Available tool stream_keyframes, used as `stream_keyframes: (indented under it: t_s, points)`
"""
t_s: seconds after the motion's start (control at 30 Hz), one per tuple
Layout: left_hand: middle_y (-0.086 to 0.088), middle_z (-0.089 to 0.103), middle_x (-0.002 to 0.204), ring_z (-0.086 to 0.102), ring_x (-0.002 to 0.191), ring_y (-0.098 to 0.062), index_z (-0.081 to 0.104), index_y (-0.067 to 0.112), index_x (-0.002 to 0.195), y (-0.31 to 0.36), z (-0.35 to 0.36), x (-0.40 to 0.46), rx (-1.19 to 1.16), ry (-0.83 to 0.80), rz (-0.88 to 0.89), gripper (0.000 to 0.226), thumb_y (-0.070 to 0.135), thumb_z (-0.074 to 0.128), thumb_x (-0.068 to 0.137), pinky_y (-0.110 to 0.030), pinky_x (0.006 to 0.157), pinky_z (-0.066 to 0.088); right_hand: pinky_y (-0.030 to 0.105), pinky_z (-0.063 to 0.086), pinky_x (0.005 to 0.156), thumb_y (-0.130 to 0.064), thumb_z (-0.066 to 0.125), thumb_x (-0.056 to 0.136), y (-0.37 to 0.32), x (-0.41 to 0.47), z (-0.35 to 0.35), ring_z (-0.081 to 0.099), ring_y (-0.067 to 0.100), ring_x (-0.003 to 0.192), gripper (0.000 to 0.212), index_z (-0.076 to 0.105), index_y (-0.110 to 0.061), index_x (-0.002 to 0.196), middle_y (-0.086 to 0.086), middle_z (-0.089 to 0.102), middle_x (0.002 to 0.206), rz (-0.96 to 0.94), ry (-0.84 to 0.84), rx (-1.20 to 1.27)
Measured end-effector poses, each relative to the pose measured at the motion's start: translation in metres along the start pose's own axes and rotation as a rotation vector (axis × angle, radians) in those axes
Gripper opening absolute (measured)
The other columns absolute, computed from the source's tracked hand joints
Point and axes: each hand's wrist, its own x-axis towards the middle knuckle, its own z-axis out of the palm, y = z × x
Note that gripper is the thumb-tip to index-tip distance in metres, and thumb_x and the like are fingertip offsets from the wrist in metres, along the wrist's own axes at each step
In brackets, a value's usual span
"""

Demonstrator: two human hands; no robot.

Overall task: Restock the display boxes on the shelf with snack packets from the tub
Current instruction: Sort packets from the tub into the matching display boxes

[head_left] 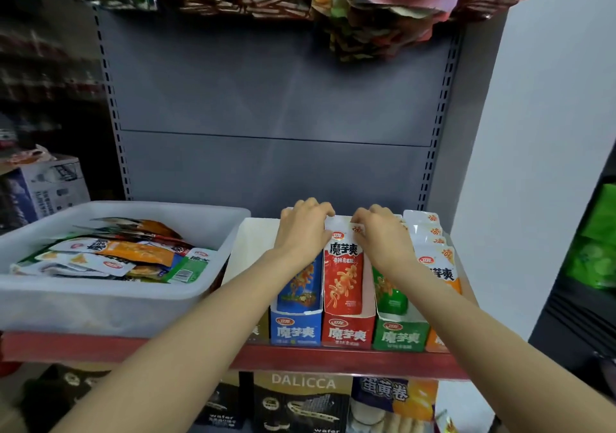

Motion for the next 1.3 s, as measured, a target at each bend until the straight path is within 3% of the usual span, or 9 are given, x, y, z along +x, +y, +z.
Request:
stream_keyframes:
  t_s: [0.13, 0.3, 0.47, 0.67, 0.73, 0.87, 1.0, 1.13, 1.3]
  points:
    - [0.001, 0.053, 0.122, 0.047, 0.113, -0.019, 0.055, 0.023, 0.121, -0.013, -0.013, -0.017, -0.105, 0.041, -0.012, 0.029, 0.023, 0.054, 0.092, -0.036, 0.093, 0.036, 0.032, 0.042, 0.087, -0.015, 0.054, 0.091, -0.012, -0.005, -0.001, 0.043, 0.024, 0.115, 0.036, 0.052, -0.014, 0.127, 0.007, 0.049, 0.123, -0.030, 0.022, 0.011]
    - [0.000, 0.056, 0.112, 0.051, 0.108, -0.020, 0.060, 0.021, 0.113, -0.059, -0.046, -0.046, -0.155, 0.083, -0.110, 0.025, 0.020, 0.056, 0.088, -0.041, 0.094, 0.042, 0.034, 0.041, 0.090, -0.018, 0.055, 0.091, -0.065, -0.008, -0.002, 0.044, 0.022, 0.116, 0.030, 0.056, -0.016, 0.121, 0.005, 0.050, 0.121, -0.121, -0.016, 0.298]
    - [-0.005, 0.058, 0.117, 0.054, 0.109, -0.023, 0.058, 0.018, 0.118, -0.127, -0.088, -0.072, -0.010, 0.052, -0.277, 0.029, 0.019, 0.057, 0.089, -0.039, 0.094, 0.044, 0.023, 0.038, 0.084, -0.013, 0.054, 0.089, -0.142, 0.001, 0.005, 0.056, 0.021, 0.106, 0.030, 0.059, -0.012, 0.118, 0.008, 0.055, 0.116, -0.239, -0.132, 0.468]
    - [-0.006, 0.069, 0.108, 0.062, 0.099, -0.025, 0.067, 0.022, 0.108, -0.199, -0.129, -0.093, 0.113, -0.216, -0.475, 0.031, 0.032, 0.065, 0.078, -0.037, 0.082, 0.052, 0.032, 0.032, 0.101, -0.023, 0.052, 0.094, -0.236, 0.015, 0.018, 0.041, 0.032, 0.128, 0.048, 0.040, -0.002, 0.135, 0.019, 0.047, 0.135, -0.241, -0.483, 0.424]
    - [-0.007, 0.069, 0.106, 0.062, 0.092, -0.024, 0.066, 0.018, 0.103, -0.211, -0.135, -0.101, 0.085, -0.283, -0.503, 0.029, 0.032, 0.067, 0.077, -0.031, 0.075, 0.050, 0.031, 0.038, 0.088, -0.030, 0.051, 0.095, -0.257, 0.016, 0.024, 0.050, 0.030, 0.112, 0.047, 0.044, 0.000, 0.131, 0.018, 0.052, 0.131, -0.219, -0.622, 0.359]
    - [-0.004, 0.059, 0.127, 0.057, 0.111, -0.023, 0.052, 0.016, 0.132, -0.229, -0.136, -0.109, 0.007, -0.306, -0.549, 0.062, 0.031, 0.074, 0.076, -0.031, 0.091, 0.047, 0.028, 0.038, 0.079, -0.029, 0.059, 0.091, -0.279, 0.021, 0.038, 0.049, 0.023, 0.096, 0.042, 0.050, -0.006, 0.126, 0.011, 0.055, 0.126, -0.158, -0.822, 0.294]
    - [-0.003, 0.060, 0.127, 0.058, 0.110, -0.023, 0.053, 0.018, 0.132, -0.236, -0.136, -0.110, -0.033, -0.323, -0.547, 0.063, 0.035, 0.075, 0.076, -0.033, 0.092, 0.047, 0.032, 0.048, 0.081, -0.013, 0.064, 0.086, -0.280, 0.028, 0.031, 0.052, 0.026, 0.094, 0.037, 0.050, -0.004, 0.120, 0.013, 0.054, 0.108, -0.134, -0.788, 0.301]
    - [-0.004, 0.057, 0.129, 0.055, 0.114, -0.023, 0.053, 0.017, 0.131, -0.234, -0.137, -0.110, -0.036, -0.298, -0.549, 0.061, 0.035, 0.075, 0.077, -0.036, 0.095, 0.046, 0.027, 0.046, 0.064, -0.010, 0.066, 0.083, -0.275, 0.029, 0.030, 0.052, 0.023, 0.082, 0.025, 0.060, -0.001, 0.105, 0.011, 0.055, 0.093, -0.113, -0.645, 0.282]
    - [-0.006, 0.068, 0.099, 0.063, 0.091, -0.024, 0.065, 0.018, 0.108, -0.229, -0.139, -0.110, -0.082, -0.259, -0.570, 0.034, 0.026, 0.074, 0.077, -0.034, 0.079, 0.049, 0.036, 0.052, 0.091, -0.002, 0.062, 0.084, -0.259, 0.035, 0.033, 0.062, 0.026, 0.101, 0.023, 0.066, 0.002, 0.107, 0.013, 0.066, 0.109, 0.087, -0.401, 0.505]
